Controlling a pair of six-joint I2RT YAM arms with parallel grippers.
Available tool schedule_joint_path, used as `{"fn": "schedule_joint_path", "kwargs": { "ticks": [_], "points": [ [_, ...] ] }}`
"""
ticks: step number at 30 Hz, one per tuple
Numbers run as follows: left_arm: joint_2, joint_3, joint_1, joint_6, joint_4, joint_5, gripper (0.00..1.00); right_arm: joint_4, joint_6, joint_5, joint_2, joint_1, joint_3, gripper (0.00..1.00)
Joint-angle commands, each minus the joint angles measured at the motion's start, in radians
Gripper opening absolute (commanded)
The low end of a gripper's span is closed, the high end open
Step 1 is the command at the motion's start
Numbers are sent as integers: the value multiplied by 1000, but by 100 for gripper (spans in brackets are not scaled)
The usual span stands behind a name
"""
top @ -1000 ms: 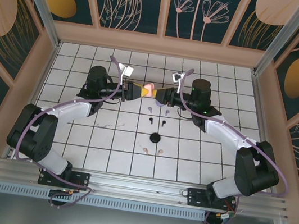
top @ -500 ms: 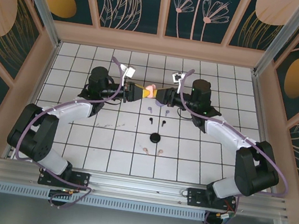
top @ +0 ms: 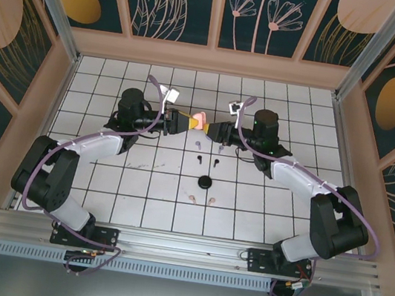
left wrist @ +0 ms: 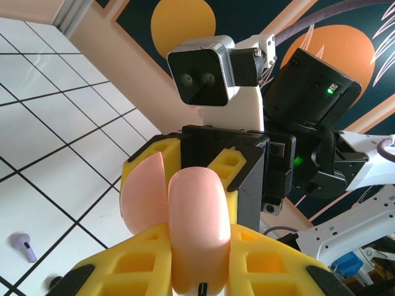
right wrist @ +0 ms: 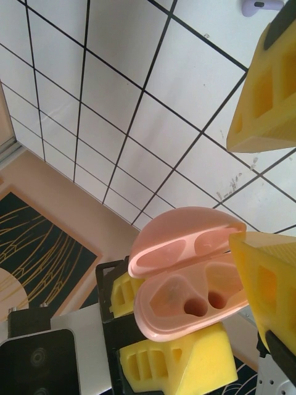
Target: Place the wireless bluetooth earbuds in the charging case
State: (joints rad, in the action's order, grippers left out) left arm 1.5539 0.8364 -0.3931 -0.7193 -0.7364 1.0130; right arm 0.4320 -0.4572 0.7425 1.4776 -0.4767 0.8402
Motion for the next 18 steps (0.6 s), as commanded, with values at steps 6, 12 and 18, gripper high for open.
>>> {"fn": "schedule_joint_path", "kwargs": {
  "ticks": [6,12,18],
  "points": [
    [2,21,-6,3,-33,9,0,50,-16,29,0,-2,58,39],
    [3,21,-9,3,-35,9,0,44,-14,29,19,-10,80,38],
    [2,24,-9,6,-34,6,0,33,-6,28,29,-19,83,37]
  ]
}}
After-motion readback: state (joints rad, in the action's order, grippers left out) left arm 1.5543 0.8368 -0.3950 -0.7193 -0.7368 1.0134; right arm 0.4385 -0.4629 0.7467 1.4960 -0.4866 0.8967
